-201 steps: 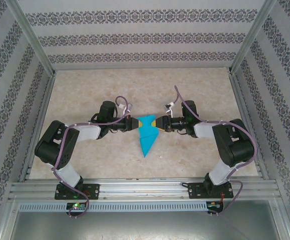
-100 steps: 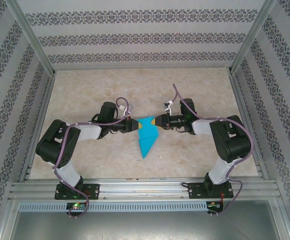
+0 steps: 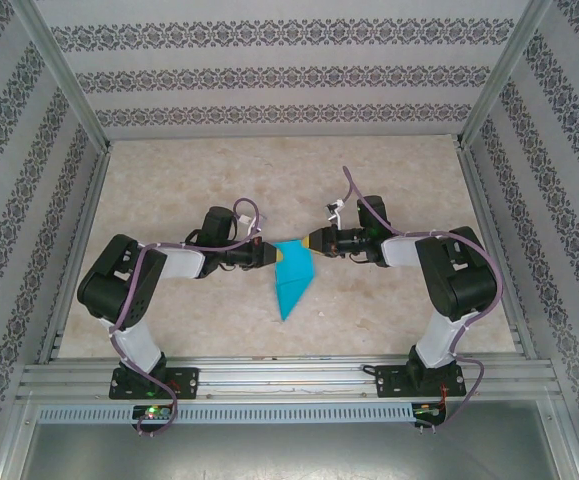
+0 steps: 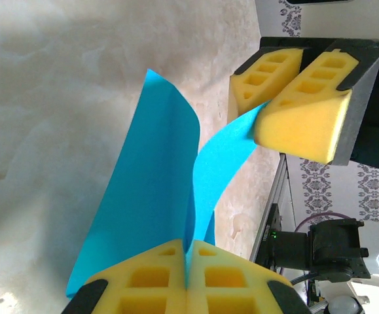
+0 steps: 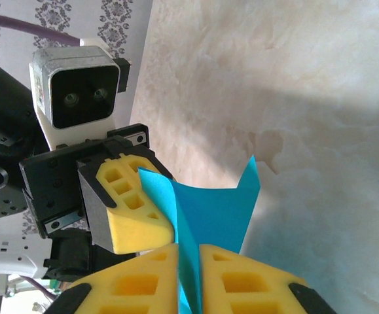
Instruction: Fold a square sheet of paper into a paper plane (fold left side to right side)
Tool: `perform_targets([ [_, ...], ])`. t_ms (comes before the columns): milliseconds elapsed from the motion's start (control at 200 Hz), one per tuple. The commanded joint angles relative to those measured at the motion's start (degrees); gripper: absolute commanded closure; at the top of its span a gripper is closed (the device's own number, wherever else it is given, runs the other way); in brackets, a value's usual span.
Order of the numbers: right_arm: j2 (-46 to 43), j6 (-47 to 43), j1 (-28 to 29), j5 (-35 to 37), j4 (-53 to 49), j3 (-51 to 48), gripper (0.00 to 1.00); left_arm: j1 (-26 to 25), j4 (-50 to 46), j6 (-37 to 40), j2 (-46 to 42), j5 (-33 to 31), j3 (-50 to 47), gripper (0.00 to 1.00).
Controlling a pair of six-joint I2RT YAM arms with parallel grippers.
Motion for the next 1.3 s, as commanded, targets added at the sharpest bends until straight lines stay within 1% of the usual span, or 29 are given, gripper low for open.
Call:
perform_targets([
  [0, 1.15, -2.03, 0.47, 0.89, -0.88, 1.38, 0.96, 0.31, -0.59, 1.58, 0.30, 0.70, 0.39, 0.98],
  [30, 1.19, -2.20, 0.47, 1.28, -1.32, 1.38, 1.00, 0.26, -0.70, 1.61, 0.16, 0.44, 0.36, 0.93],
  [120, 1.09, -2.55, 0.47, 2.39, -2.82, 1.52, 1.00, 0.40, -2.17, 2.51, -0.78, -1.28, 0.20, 0.71],
  [175, 0.86, -2.42, 0.47, 3.20, -4.32, 1.88, 1.00, 0.81, -5.24, 4.55, -2.15, -3.26, 0.45, 0.65],
  [230, 0.37, -2.40, 0.47, 3.86, -6.60, 2.53, 1.00, 1.15, -10.34, 7.26, -4.34, -6.01, 0.71, 0.58],
  [315, -0.52, -2.55, 0.43, 5.43, -11.86, 3.98, 1.00, 1.46, -18.65, 12.15, -9.03, -11.66, 1.52, 0.52],
  [420, -1.07, -2.12, 0.32, 7.61, -19.13, 5.95, 1.00, 1.25, -27.92, 17.58, -15.50, -19.83, 2.61, 0.51],
  [505, -0.77, 0.71, -0.20, 9.07, -22.45, 6.82, 1.00, -0.65, -33.59, 21.18, -20.42, -26.55, 3.40, 0.51],
  [585, -0.53, 4.42, -0.92, 9.89, -23.12, 7.01, 1.00, -5.41, -39.47, 24.84, -23.50, -34.11, 5.32, 0.51],
  [694, -1.07, 6.96, -1.07, 12.18, -24.33, 7.65, 1.00, -14.52, -45.66, 28.08, -24.62, -43.95, 8.30, 0.51],
  [789, -1.07, 8.08, -1.02, 13.26, -26.17, 9.04, 1.00, -22.00, -47.95, 28.67, -22.70, -49.92, 10.84, 0.51],
  [854, -1.07, 8.80, -0.94, 13.72, -26.88, 9.57, 1.00, -26.83, -49.01, 28.90, -19.63, -53.74, 13.29, 0.50],
  [909, -1.23, 9.14, -0.93, 14.09, -27.40, 9.98, 1.00, -30.18, -50.16, 29.18, -16.39, -56.46, 15.77, 0.49],
  [954, -1.42, 9.29, -0.85, 14.38, -27.60, 10.15, 1.00, -31.94, -51.28, 29.37, -13.23, -57.97, 17.88, 0.49],
  [1114, -1.73, 9.55, -0.41, 14.63, -28.11, 10.35, 1.00, -34.35, -53.05, 28.94, -4.62, -61.62, 22.74, 0.47],
  [1294, -1.51, 9.53, -0.06, 14.89, -28.40, 10.51, 1.00, -35.15, -53.88, 29.07, -0.27, -65.44, 25.55, 0.45],
])
